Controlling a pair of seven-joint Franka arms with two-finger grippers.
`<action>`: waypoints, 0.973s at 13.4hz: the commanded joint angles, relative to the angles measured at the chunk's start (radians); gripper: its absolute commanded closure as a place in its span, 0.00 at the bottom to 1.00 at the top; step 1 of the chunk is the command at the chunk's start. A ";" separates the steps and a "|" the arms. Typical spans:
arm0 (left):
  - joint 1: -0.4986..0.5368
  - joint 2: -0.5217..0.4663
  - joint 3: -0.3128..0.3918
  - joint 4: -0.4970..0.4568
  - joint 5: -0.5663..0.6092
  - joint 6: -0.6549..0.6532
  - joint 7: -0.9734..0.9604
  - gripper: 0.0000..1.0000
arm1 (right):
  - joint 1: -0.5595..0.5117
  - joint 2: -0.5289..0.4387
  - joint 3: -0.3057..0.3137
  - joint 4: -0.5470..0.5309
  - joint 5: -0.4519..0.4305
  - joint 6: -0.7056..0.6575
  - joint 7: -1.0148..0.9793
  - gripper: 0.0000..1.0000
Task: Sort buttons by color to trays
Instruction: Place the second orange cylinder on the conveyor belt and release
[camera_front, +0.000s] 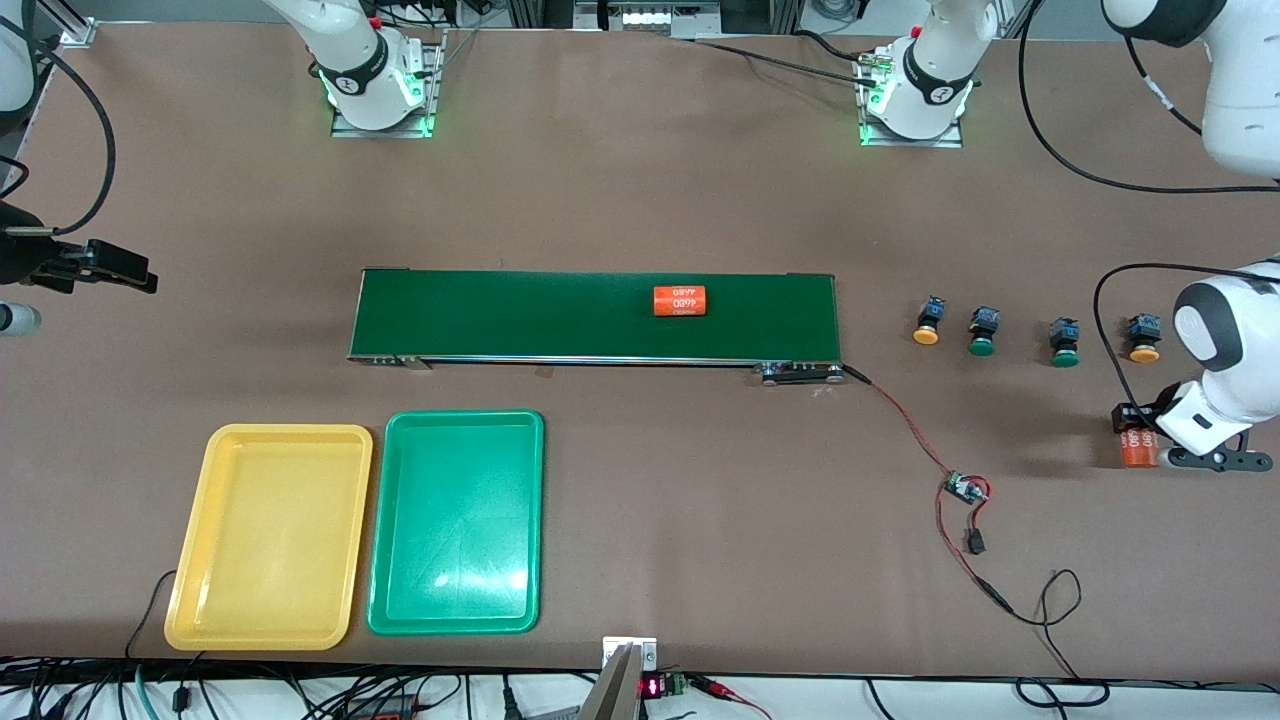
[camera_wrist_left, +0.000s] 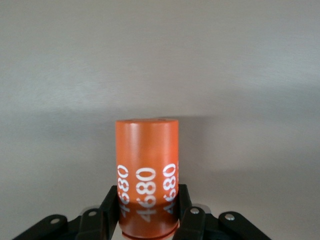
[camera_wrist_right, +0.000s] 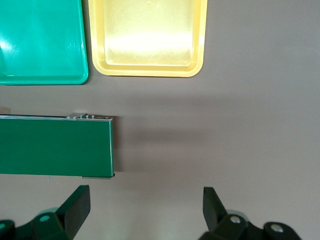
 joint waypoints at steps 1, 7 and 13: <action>-0.053 -0.194 -0.051 -0.059 0.022 -0.207 0.063 0.94 | -0.006 0.002 0.000 0.008 0.016 -0.012 -0.018 0.00; -0.364 -0.327 -0.150 -0.109 0.009 -0.403 0.075 0.95 | -0.010 0.002 0.000 0.008 0.016 -0.013 -0.020 0.00; -0.438 -0.328 -0.382 -0.181 0.003 -0.418 0.361 0.97 | -0.012 0.002 0.000 0.008 0.016 -0.012 -0.018 0.00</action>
